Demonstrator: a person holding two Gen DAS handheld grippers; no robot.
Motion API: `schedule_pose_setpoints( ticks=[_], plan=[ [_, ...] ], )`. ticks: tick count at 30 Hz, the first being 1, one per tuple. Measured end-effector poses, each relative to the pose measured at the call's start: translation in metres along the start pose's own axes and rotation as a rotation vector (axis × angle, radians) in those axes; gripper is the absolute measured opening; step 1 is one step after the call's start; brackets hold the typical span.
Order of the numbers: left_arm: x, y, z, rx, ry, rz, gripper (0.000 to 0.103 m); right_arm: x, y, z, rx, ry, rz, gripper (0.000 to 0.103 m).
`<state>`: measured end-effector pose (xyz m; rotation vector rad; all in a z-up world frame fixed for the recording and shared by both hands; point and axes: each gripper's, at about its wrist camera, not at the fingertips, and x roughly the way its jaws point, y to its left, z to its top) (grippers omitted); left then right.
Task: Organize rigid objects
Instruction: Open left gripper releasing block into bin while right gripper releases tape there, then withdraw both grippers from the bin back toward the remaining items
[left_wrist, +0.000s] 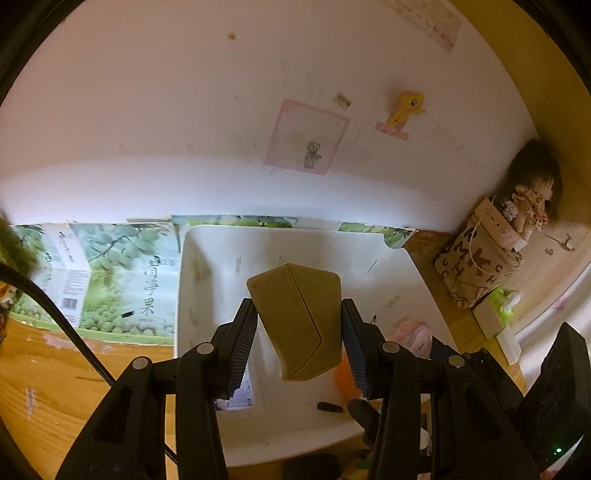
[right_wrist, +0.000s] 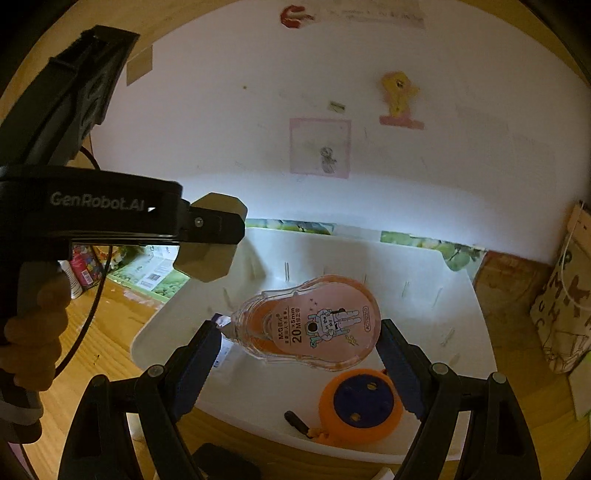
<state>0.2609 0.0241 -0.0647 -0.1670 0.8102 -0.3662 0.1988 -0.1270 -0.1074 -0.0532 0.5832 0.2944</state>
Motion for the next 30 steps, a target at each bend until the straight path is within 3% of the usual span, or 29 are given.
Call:
schedule_pose_setpoints(
  ticks=[7,11,12,20,30],
  plan=[
    [0.024,0.004,-0.001,-0.022,0.047,0.012,0.051,0.011,-0.007,-0.006,0.021,0.041,0.021,0.086],
    [0.029,0.006,-0.001,-0.037,0.061,0.022,0.078,0.012,-0.01,-0.006,0.052,0.043,0.031,0.087],
    [0.027,0.005,-0.001,-0.032,0.049,0.027,0.08,0.012,-0.01,-0.005,0.055,0.041,0.035,0.088],
    [0.001,0.0,0.004,0.005,-0.015,0.058,0.082,-0.005,-0.002,0.001,0.013,0.026,0.006,0.088],
    [-0.053,-0.009,-0.007,0.025,-0.093,0.063,0.082,-0.057,0.007,0.013,-0.002,-0.064,-0.047,0.093]
  ],
)
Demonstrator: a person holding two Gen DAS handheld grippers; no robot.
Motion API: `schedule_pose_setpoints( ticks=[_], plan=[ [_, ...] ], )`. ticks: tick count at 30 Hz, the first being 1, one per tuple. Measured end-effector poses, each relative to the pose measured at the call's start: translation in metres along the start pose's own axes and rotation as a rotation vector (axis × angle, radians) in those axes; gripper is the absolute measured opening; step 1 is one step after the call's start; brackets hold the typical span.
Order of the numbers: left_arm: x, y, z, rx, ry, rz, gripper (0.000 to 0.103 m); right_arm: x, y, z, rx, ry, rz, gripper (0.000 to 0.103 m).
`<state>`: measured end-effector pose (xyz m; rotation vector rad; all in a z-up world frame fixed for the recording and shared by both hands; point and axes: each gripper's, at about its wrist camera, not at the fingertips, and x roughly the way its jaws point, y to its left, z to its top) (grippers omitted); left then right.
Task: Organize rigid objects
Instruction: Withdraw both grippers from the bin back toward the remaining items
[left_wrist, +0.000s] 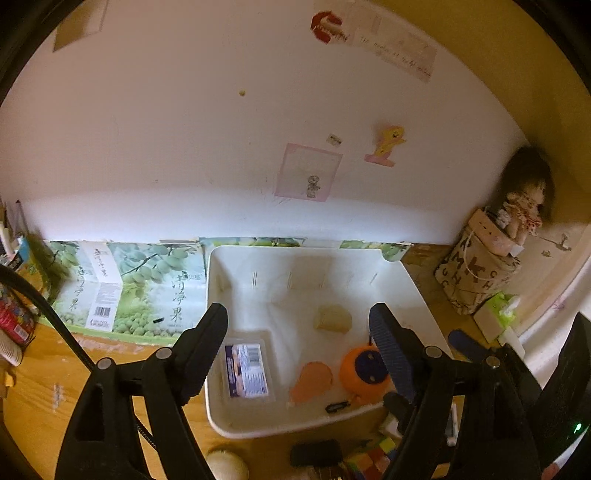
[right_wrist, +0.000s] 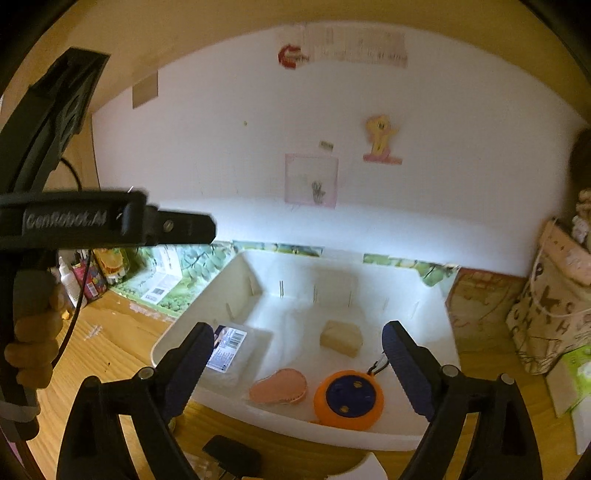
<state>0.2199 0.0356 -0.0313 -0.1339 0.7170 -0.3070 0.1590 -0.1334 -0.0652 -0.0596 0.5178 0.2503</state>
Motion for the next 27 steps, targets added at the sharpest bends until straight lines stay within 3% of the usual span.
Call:
schedule_pose_setpoints(
  ticks=[6,15,27],
  plan=[
    [-0.035,-0.003,-0.018,0.008,-0.014,0.006,0.082,-0.031,0.003,0.001,0.008,-0.049,-0.04,0.1],
    [-0.082,-0.007,-0.047,0.025,-0.05,0.011,0.082,-0.077,0.006,-0.009,0.05,-0.096,-0.079,0.1],
    [-0.128,-0.017,-0.093,0.079,-0.056,0.009,0.082,-0.13,0.027,-0.061,0.104,-0.061,-0.12,0.1]
  ],
)
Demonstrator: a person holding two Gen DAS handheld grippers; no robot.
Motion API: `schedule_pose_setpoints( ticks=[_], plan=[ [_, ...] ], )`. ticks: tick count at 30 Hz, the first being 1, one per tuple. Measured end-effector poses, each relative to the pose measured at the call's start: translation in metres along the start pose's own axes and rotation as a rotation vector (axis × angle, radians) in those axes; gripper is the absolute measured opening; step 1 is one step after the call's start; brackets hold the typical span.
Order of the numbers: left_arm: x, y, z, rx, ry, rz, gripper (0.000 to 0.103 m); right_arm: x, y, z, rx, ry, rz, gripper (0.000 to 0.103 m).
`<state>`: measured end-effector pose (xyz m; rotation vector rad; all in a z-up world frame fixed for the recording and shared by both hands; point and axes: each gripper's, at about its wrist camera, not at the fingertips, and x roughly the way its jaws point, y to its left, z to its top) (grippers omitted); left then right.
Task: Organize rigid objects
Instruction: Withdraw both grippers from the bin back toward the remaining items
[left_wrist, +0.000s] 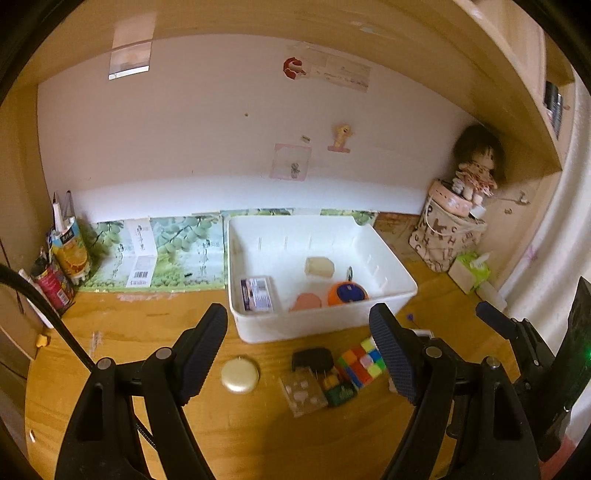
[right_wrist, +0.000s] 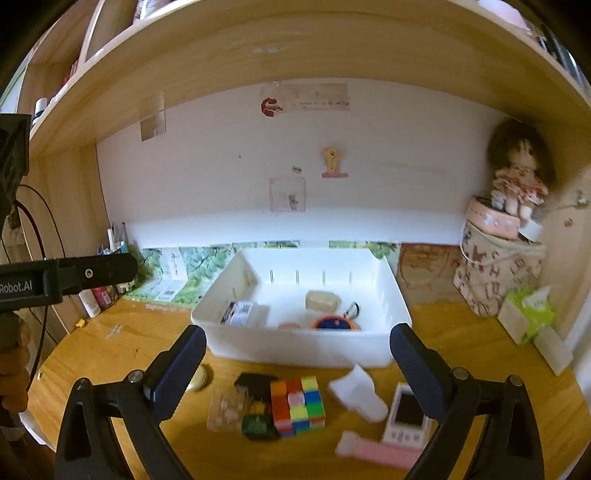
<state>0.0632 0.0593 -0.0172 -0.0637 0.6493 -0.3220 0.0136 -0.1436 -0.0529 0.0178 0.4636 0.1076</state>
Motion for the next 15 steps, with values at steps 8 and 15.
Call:
schedule_pose_setpoints(
  ticks=[8,15],
  plan=[
    [-0.013,-0.01,-0.031,0.014,0.035,-0.023,0.082,-0.027,-0.003,-0.031,0.023,0.064,-0.037,0.1],
    [-0.014,-0.019,-0.048,0.018,0.077,-0.037,0.082,-0.036,-0.023,-0.049,0.117,0.138,-0.063,0.1]
  ],
)
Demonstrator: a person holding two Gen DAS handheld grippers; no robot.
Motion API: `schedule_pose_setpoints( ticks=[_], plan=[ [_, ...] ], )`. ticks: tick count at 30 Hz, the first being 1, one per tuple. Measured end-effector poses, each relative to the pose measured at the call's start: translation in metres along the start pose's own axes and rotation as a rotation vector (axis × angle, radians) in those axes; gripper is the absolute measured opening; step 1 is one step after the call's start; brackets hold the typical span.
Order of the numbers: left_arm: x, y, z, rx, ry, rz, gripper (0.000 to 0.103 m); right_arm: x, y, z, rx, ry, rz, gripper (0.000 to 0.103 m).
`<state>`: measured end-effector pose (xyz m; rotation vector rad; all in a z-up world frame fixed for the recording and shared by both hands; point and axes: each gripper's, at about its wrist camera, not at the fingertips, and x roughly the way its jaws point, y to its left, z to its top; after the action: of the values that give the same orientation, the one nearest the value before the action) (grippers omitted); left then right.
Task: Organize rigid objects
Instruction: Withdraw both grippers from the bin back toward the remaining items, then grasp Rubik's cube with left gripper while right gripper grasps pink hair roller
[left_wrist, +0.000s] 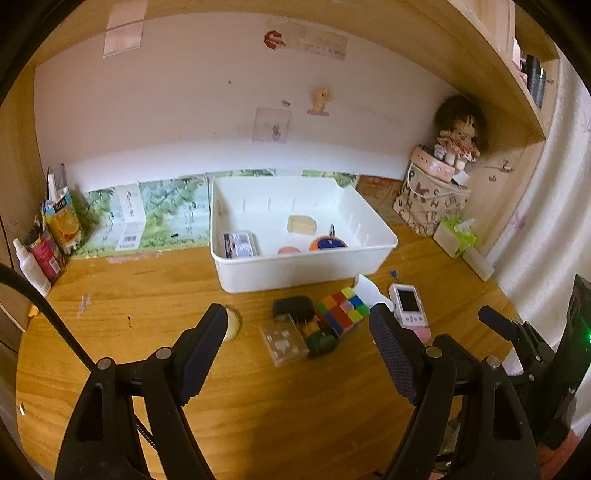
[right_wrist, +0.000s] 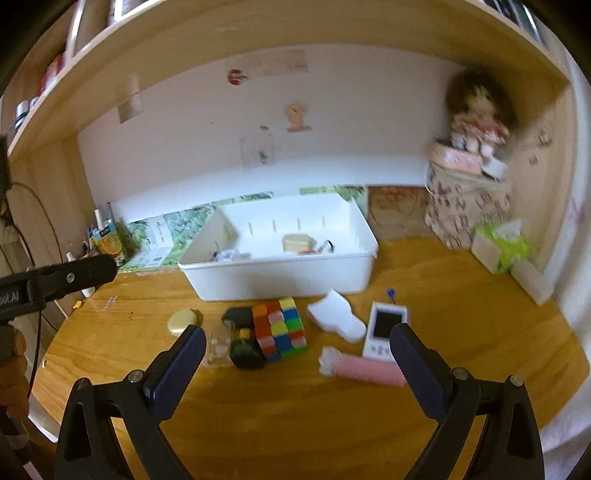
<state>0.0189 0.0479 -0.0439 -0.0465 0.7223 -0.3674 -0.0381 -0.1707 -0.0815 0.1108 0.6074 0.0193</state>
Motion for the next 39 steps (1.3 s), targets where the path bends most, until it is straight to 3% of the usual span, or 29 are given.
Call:
schedule_pose_setpoints(
  ticks=[9,22,30,39],
  plan=[
    [0.018,-0.013,-0.014,-0.003,0.071,-0.005,0.082,0.01,-0.044,-0.016,0.152,0.096,-0.035,0.1],
    [0.058,-0.061,-0.011,0.041,0.179,0.022,0.082,0.049,-0.101,-0.006,0.211,0.24,-0.006,0.1],
    [0.091,-0.08,-0.006,-0.026,0.291,0.047,0.082,0.085,-0.114,0.002,0.134,0.39,0.075,0.1],
    [0.134,-0.078,0.002,-0.191,0.391,0.066,0.082,0.122,-0.114,-0.001,-0.016,0.541,0.173,0.1]
  ],
)
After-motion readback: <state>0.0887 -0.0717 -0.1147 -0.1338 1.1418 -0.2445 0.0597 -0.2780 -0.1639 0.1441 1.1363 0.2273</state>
